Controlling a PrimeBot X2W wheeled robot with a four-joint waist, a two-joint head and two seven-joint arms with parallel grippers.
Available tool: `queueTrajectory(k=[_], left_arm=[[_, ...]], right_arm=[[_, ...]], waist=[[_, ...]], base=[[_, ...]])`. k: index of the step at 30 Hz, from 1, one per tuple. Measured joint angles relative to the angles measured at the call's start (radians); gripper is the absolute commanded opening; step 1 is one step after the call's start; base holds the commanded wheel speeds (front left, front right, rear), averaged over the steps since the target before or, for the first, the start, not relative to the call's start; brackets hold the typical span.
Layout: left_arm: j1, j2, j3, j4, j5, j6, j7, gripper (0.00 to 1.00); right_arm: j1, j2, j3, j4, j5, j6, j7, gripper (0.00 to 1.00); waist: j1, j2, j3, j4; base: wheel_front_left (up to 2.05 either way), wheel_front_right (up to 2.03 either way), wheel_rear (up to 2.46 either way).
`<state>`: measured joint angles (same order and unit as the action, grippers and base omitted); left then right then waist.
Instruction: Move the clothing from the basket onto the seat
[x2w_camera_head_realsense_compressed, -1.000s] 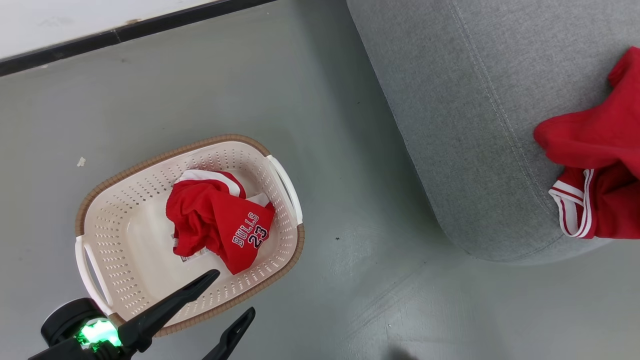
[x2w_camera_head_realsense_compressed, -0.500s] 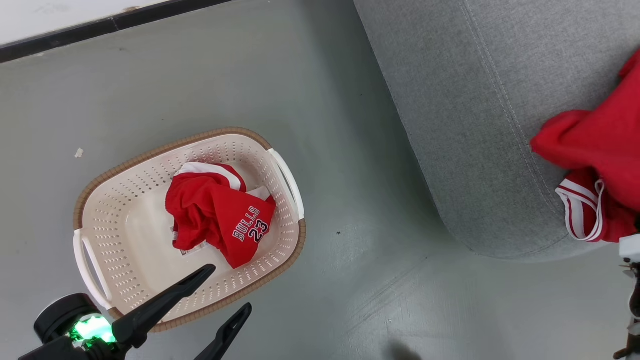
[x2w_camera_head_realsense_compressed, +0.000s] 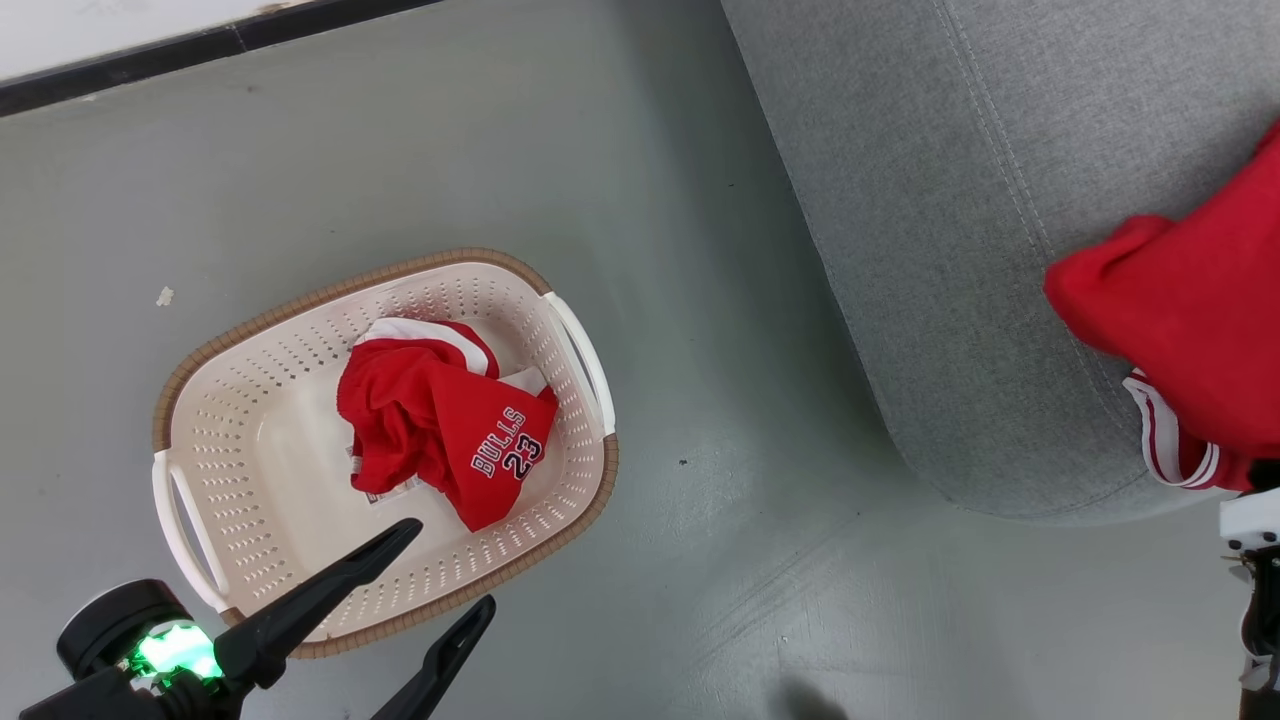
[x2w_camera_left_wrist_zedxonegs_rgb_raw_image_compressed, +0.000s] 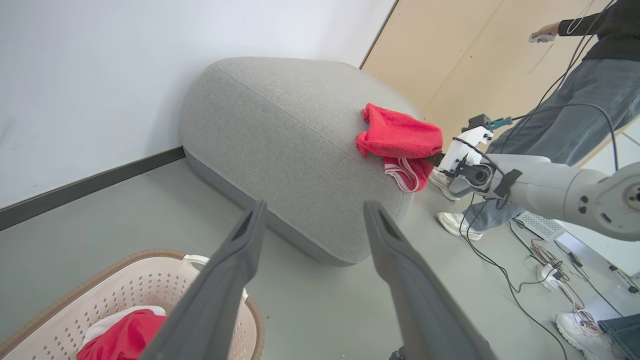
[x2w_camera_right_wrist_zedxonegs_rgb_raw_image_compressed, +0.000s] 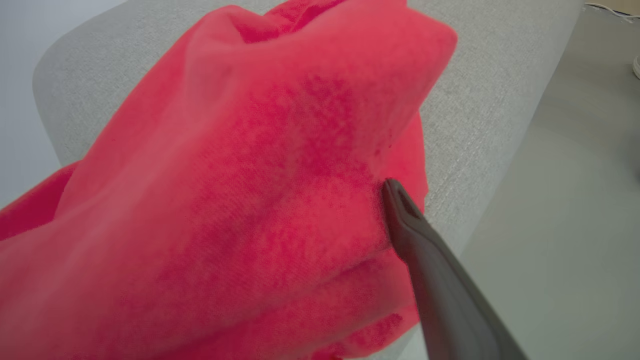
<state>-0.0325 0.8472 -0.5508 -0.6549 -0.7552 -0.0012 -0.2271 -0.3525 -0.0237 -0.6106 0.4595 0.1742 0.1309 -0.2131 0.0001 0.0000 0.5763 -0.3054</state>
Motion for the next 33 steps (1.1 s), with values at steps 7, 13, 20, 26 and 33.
queueTrajectory(k=[7,13,20,26,33], left_arm=[[-0.001,-0.003,0.005,-0.002,0.000,-0.003,-0.003,1.00],[-0.002,-0.016,0.008,-0.001,-0.003,-0.006,-0.004,1.00],[-0.003,-0.035,0.008,0.013,-0.011,-0.015,-0.012,1.00],[-0.005,-0.060,0.002,0.028,-0.019,-0.021,-0.012,1.00],[-0.022,-0.086,-0.007,0.047,-0.021,-0.029,-0.012,1.00]], right_arm=[[0.000,-0.001,0.073,0.023,-0.001,0.000,-0.009,1.00],[0.000,-0.002,0.111,0.041,-0.001,0.000,-0.017,1.00],[0.002,-0.002,0.134,0.046,-0.001,0.000,-0.025,1.00],[0.031,-0.002,0.143,0.052,-0.009,0.000,-0.026,1.00],[0.064,-0.003,0.177,0.060,-0.012,0.000,-0.028,1.00]], waist=[[0.0000,0.0000,-0.004,0.001],[0.0000,0.0000,-0.017,0.004],[0.0000,0.0000,-0.036,0.008],[0.0000,0.0000,-0.062,0.011],[0.0000,0.0000,-0.093,0.015]], base=[[0.00,0.00,0.00],[0.00,0.00,0.00],[0.00,0.00,0.00],[0.00,0.00,0.00],[0.00,0.00,0.00]])
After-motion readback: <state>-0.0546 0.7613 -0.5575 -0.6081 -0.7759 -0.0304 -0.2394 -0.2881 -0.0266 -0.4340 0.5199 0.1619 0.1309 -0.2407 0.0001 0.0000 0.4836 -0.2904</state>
